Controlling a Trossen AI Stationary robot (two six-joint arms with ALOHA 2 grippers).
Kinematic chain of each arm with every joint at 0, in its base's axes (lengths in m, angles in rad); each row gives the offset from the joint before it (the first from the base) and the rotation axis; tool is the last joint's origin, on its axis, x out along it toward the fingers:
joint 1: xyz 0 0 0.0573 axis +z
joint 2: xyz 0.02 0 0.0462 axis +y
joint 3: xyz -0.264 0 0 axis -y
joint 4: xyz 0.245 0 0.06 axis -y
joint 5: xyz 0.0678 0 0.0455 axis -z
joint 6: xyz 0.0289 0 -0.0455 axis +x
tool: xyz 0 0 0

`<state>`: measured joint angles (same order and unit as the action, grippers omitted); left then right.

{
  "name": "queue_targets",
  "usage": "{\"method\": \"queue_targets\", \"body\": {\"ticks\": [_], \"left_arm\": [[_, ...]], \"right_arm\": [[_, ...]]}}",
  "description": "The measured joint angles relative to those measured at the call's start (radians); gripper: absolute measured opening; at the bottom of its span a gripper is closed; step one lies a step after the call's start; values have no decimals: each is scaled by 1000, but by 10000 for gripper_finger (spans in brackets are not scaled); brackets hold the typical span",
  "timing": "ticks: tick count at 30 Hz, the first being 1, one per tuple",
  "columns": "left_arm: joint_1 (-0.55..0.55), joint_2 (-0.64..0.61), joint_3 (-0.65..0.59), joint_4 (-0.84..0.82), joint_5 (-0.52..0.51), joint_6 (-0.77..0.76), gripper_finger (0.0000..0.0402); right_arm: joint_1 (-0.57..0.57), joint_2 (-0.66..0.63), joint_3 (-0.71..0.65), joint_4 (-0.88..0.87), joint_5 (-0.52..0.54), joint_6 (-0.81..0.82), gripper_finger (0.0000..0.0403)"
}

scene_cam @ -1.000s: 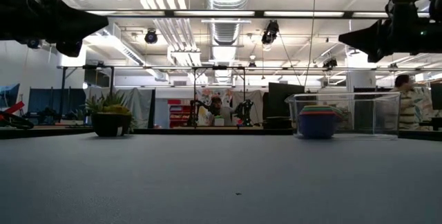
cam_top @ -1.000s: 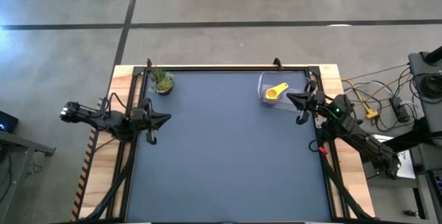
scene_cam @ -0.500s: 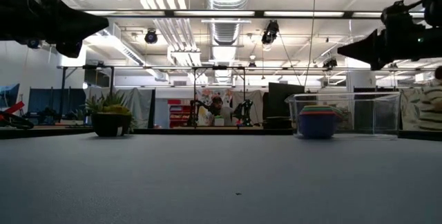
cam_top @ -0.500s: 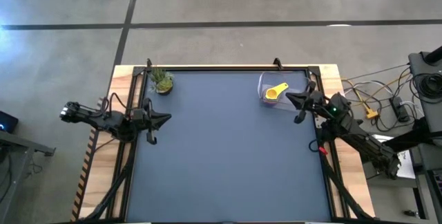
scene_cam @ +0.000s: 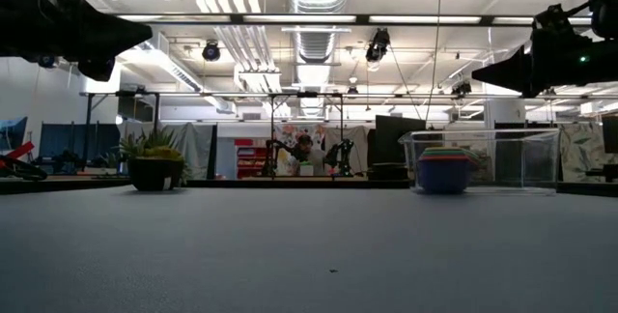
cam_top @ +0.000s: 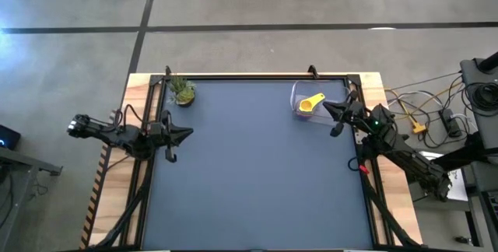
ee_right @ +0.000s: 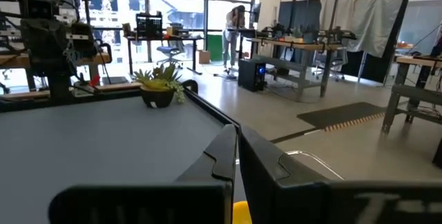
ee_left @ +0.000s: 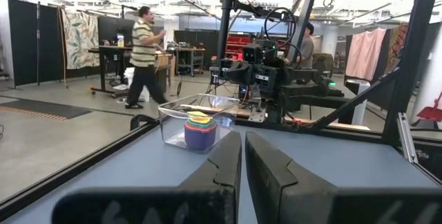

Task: Nest measuring cups in basket
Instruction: Return to Home Position

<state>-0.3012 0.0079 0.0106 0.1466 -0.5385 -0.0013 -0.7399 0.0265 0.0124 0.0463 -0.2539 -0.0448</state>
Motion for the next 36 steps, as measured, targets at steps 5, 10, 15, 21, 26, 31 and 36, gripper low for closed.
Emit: {"method": "queue_targets", "body": {"ticks": [5,10,15,21,26,31,36], "left_arm": [[0,1,9,3,0,0,4],[0,1,9,2,0,0,4],[0,1,11,2,0,0,4],[0,1,11,2,0,0,4],[0,1,12,2,0,0,4],[0,1,13,2,0,0,4],[0,1,13,2,0,0,4]], "right_arm": [[0,0,0,-1,0,0,9],[0,0,0,-2,0,0,9],[0,0,0,-3,-1,0,9],[0,0,0,-3,-1,0,9],[0,0,0,-4,-2,0,9],[0,0,0,-4,-2,0,9],[0,0,0,-4,-2,0,9]]}}
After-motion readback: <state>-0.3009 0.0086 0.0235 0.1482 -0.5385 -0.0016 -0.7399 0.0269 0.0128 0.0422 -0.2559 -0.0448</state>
